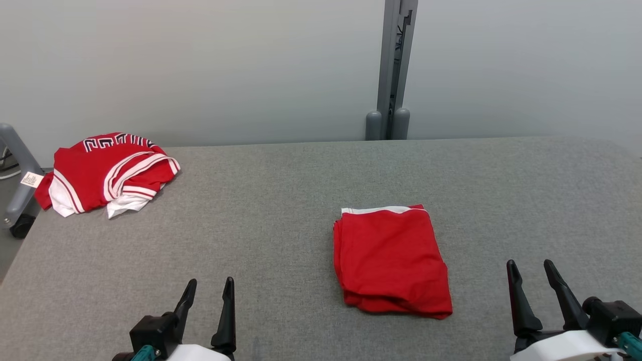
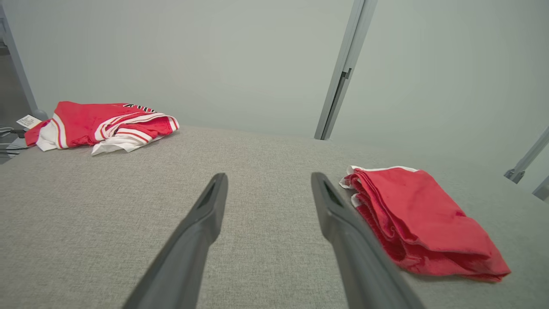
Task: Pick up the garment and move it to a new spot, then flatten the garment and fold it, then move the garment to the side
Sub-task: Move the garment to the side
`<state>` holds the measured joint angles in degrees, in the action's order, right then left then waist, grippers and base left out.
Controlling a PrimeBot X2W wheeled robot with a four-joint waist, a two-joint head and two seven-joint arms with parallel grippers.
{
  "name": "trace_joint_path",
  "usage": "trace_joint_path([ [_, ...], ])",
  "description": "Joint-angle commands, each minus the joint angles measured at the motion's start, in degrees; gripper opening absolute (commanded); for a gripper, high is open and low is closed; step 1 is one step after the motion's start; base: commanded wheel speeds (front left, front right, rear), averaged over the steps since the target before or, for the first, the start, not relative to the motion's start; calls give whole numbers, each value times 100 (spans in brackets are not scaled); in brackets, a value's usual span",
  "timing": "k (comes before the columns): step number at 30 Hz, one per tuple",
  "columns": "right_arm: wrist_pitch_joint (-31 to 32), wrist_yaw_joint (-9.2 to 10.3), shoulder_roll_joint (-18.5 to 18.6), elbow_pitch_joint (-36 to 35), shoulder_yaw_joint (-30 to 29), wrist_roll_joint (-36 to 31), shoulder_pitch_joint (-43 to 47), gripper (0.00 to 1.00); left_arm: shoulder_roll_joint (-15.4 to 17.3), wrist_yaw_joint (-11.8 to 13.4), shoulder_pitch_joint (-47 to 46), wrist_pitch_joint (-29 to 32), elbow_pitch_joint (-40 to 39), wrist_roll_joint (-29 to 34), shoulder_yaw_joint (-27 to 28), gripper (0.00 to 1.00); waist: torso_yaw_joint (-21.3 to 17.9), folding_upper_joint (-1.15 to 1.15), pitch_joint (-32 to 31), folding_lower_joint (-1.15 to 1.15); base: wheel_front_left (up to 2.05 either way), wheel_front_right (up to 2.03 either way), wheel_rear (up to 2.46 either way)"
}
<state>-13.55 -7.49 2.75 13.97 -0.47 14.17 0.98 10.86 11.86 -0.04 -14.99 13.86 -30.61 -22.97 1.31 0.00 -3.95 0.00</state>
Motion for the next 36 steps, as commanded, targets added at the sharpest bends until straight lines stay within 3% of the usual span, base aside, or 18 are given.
trace_joint_path([
  [1,2,-1,30,21,11,28,-25,100,5,-40,-18,-27,30,62,47,100,20,0,-3,0,0,0,0],
  [18,170,-1,31,156,-156,-123,-224,100,-138,-203,-68,-27,161,264,195,100,120,0,54,0,0,0,0],
  [27,1650,-1,86,643,-352,-515,-1094,100,-223,-321,-223,-27,271,316,150,100,433,0,279,0,0,0,0],
  [36,2985,0,567,1636,151,625,-1930,100,-277,-392,-404,-19,362,369,148,100,999,0,499,0,0,0,0],
])
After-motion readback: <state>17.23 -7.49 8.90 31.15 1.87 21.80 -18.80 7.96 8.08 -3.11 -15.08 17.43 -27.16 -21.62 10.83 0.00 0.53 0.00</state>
